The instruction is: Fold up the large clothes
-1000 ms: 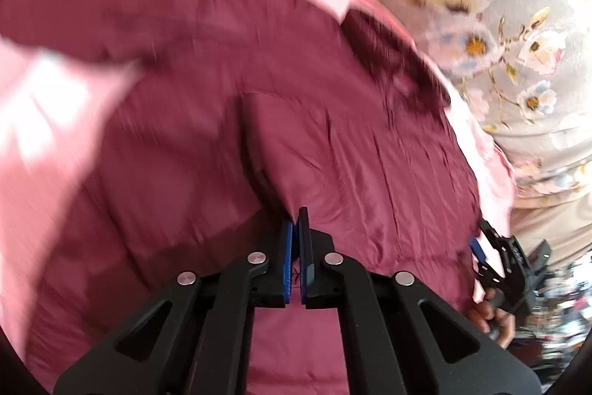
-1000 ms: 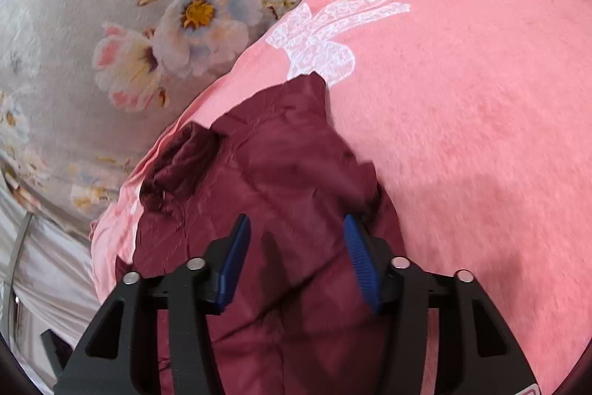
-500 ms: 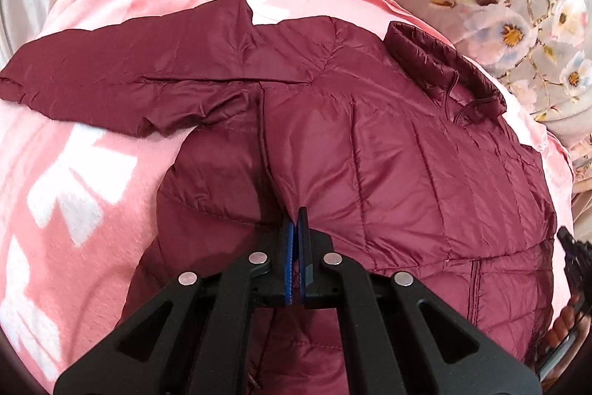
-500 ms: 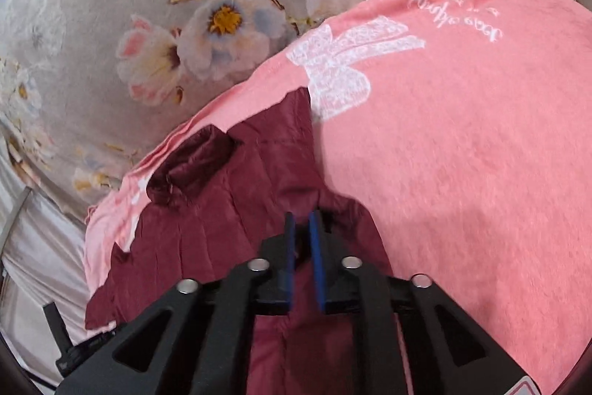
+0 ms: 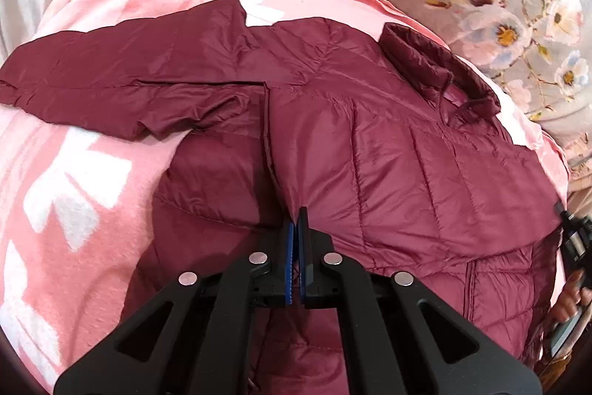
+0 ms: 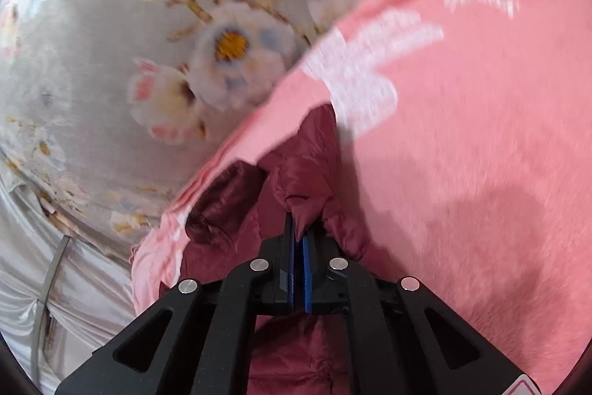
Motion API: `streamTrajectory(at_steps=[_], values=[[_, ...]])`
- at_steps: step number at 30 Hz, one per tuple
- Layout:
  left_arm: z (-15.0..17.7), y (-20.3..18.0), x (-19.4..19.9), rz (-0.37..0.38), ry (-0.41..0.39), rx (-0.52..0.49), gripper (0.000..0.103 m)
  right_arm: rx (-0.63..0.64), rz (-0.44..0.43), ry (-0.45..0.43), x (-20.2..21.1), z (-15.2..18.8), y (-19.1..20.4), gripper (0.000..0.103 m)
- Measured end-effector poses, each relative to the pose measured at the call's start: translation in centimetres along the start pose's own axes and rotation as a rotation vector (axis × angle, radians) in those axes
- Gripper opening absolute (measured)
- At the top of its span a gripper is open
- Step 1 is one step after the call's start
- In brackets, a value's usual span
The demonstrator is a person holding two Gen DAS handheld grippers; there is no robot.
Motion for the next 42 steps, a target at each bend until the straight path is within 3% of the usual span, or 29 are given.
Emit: streamTrajectory(at_steps=[2,4,5,9,13,15,18,22,28,32,42], values=[[0.5,-0.3,-0.7,-0.013,0.009,-0.019,0.001,0.054,0.104,0.03,-1.2,0.6,-0.9,0.002],[1.1,-0.4,-1.6,-0.034,0.009,-0.039,0.001,0.082,0.238,0.124,-3.6,2.2,-3.2,0.002],[1.2,-0.5,-1.7,-0.04,-0.001,-0.049,0.001,0.076,0.262,0.168,-4.4,3.0,-4.2,0.001],[1.5,-0.9,-1.7,-0.064,-0.021,-0.079,0.001,0.083,0.295,0.174,-3.8,2.9,-4.2,0.001],[1.6,-1.0,-1.7,-0.074,-0.034,-0.095,0.001,0.239,0.389,0.051,0.7,3.8,-1.3,0.014],[1.6,-0.9,-1.6,-0.072,-0.04,-0.094,0.001,0.313,0.348,0.019,2.3,4.7,0.9,0.014],[1.7,-0.9,-1.5,-0.068,-0.052,-0.088,0.002,0.443,0.278,0.038,2.3,7.2,4.9,0.014],[1.5,-0.9,-1.3,-0.074,-0.043,-0.076,0.002,0.598,0.225,0.137,-1.0,11.5,9.3,0.011],[1.7,-0.7,-1.5,-0.057,-0.046,-0.065,0.003,0.589,0.256,0.258,-4.7,14.2,8.0,0.008],[1.9,-0.5,-1.5,-0.039,-0.058,-0.056,0.003,0.559,0.266,0.279,-4.9,14.6,6.8,0.002],[1.9,-0.2,-1.5,-0.014,-0.074,-0.038,0.003,0.585,0.298,0.284,-5.7,15.4,7.3,0.001]])
Point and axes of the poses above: each gripper's, at about its wrist camera, not at the fingertips, and x roughly against the way its jaws point, y to its left, z to its underside, the point moved 4 cm from there along -x, roughly the way its jaws point, and after that the axes turned 1 degree about -y, right-handed, at the moved point
